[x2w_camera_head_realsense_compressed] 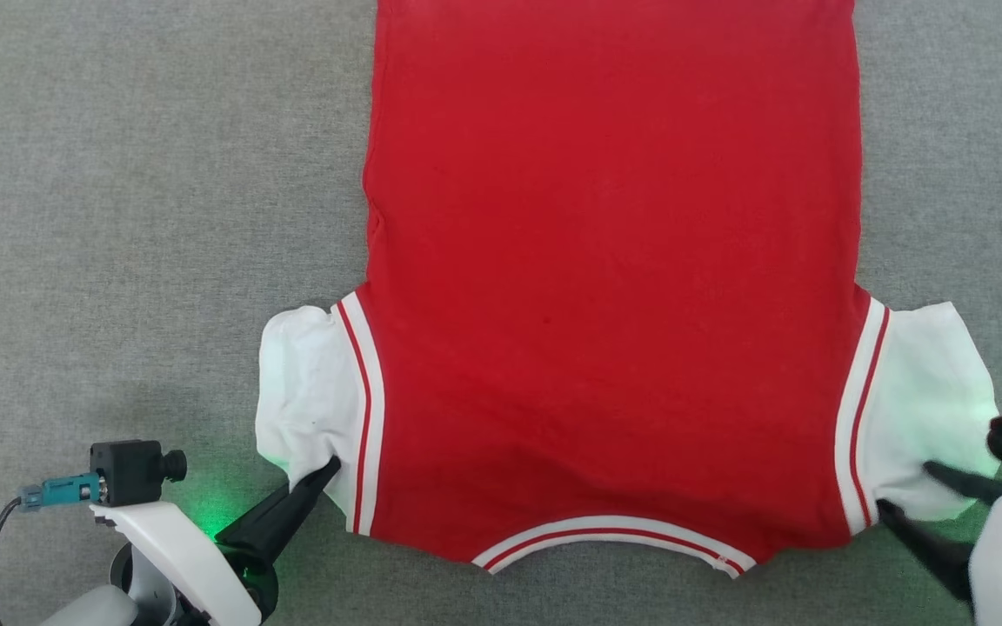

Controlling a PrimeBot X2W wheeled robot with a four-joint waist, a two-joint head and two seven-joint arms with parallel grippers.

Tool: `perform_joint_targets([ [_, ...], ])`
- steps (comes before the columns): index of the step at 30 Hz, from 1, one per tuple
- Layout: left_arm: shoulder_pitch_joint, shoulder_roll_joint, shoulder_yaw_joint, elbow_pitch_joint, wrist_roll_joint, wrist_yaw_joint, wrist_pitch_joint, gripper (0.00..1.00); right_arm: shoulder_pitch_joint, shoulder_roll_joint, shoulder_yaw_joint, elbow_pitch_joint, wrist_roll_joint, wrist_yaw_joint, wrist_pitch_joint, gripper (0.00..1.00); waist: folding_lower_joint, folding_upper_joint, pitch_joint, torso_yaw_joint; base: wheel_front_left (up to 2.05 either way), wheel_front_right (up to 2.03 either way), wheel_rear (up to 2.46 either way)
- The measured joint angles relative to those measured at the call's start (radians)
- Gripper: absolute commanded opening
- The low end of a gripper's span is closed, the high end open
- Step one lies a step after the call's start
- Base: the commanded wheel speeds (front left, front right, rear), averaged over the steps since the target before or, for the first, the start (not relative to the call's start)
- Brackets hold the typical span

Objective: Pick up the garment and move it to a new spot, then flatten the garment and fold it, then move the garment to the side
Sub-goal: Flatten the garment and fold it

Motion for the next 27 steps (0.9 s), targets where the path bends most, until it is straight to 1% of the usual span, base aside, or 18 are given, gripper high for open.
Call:
perform_joint_targets([
  [4,0.002,0.001,0.001,-0.009,0.004,0.000,-0.009,0.00,-0.016,-0.030,-0.049,-0.078,0.029,0.000,0.033,1.00,0.0000,0.0000,0.009,-0.002,0.00,0.00,0.00],
  [8,-0.005,0.000,0.002,-0.024,0.015,0.000,-0.013,0.00,-0.084,-0.069,-0.132,-0.157,0.077,0.000,0.084,1.00,0.0000,0.0000,0.031,0.007,0.00,0.00,0.00],
  [10,-0.014,-0.001,0.002,-0.032,0.022,0.000,-0.013,0.00,-0.142,-0.090,-0.161,-0.178,0.106,0.000,0.114,1.00,0.0000,0.0000,0.046,0.014,0.00,0.00,0.00],
  [13,-0.039,-0.010,-0.002,-0.043,0.043,0.000,-0.012,0.00,-0.281,-0.121,-0.190,-0.157,0.129,0.000,0.152,1.00,0.0000,0.0000,0.073,0.029,0.00,0.00,0.00],
  [15,-0.060,-0.020,-0.006,-0.050,0.055,0.000,-0.009,0.00,-0.394,-0.138,-0.190,-0.109,0.138,0.000,0.174,1.00,0.0000,0.0000,0.091,0.043,0.00,0.00,0.00],
  [18,-0.088,-0.037,-0.012,-0.056,0.068,-0.001,-0.007,0.00,-0.590,-0.156,-0.160,-0.010,0.129,0.000,0.197,1.00,0.0000,0.0000,0.119,0.069,0.00,0.00,0.00],
  [20,-0.105,-0.046,-0.017,-0.062,0.075,-0.001,-0.007,0.00,-0.738,-0.155,-0.132,0.081,0.083,0.000,0.203,1.00,-0.0001,0.0000,0.141,0.086,0.00,0.00,0.00],
  [23,-0.132,-0.060,-0.026,-0.072,0.085,-0.003,-0.007,0.00,-0.921,-0.154,-0.045,0.229,0.018,0.000,0.257,1.00,-0.0001,0.0000,0.174,0.115,0.00,0.00,0.00],
  [27,-0.167,-0.079,-0.040,-0.087,0.105,-0.006,-0.008,0.00,-1.140,-0.142,0.031,0.423,-0.074,0.000,0.325,1.00,-0.0001,0.0001,0.219,0.159,0.00,0.00,0.00],
])
